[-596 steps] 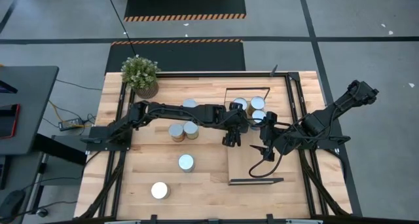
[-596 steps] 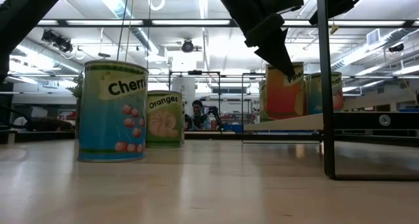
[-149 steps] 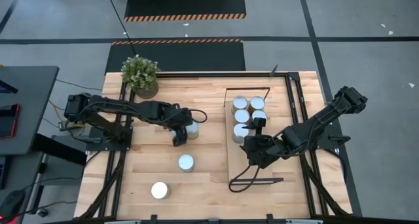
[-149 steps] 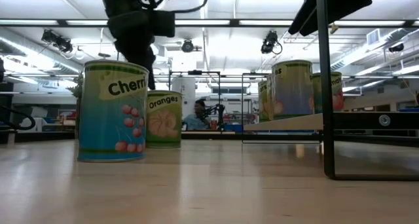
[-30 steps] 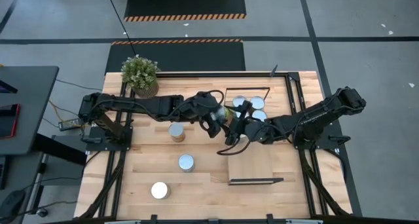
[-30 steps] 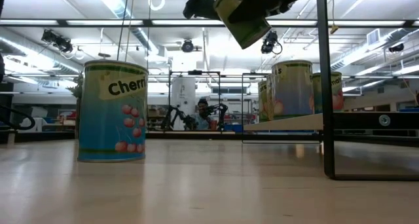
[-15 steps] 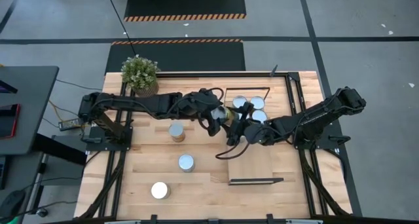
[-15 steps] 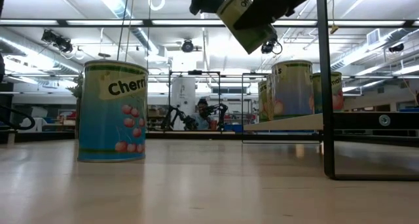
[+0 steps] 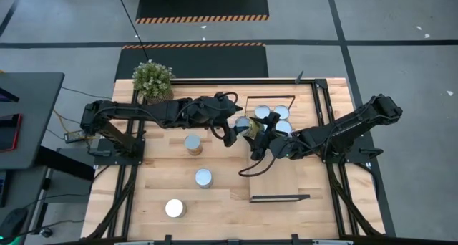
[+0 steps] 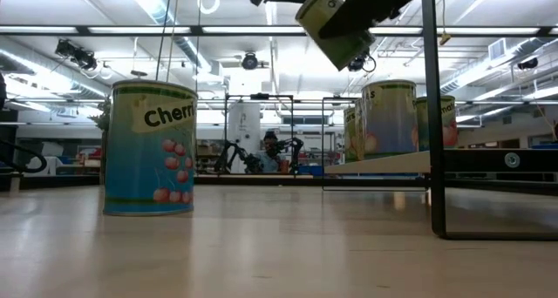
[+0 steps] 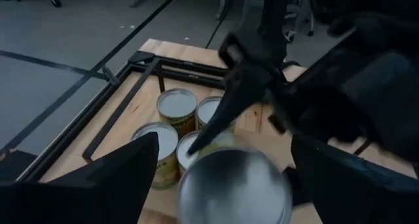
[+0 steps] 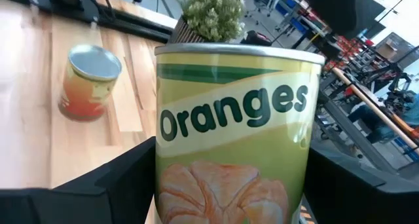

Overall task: Pick and place cans onto a shelf
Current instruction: Put the top canned oranges on the shelf

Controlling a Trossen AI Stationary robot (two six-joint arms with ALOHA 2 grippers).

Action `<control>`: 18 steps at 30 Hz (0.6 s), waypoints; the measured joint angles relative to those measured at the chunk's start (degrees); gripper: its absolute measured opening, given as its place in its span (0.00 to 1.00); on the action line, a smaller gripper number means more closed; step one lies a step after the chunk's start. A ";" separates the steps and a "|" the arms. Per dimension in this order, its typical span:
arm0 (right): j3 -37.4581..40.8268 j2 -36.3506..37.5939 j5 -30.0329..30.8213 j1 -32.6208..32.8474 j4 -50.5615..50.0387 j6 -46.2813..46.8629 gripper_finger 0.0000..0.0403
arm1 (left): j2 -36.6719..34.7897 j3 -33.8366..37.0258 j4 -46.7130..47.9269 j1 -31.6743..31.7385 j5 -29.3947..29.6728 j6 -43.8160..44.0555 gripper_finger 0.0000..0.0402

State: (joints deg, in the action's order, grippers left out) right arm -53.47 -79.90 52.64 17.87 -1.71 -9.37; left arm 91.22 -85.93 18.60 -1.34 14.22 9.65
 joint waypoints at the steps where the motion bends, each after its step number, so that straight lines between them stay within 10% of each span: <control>1: 0.00 0.57 0.00 0.28 -0.42 0.39 0.82 | -0.21 0.00 0.42 -0.06 0.04 -0.25 0.88; 18: 0.60 16.12 -6.09 11.65 -21.02 14.95 0.82 | -1.40 0.04 8.25 -5.94 0.13 -5.88 0.88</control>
State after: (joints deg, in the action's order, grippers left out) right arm -52.87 -63.78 46.56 29.51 -22.73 5.59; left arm 89.82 -85.89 26.84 -7.28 14.35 3.77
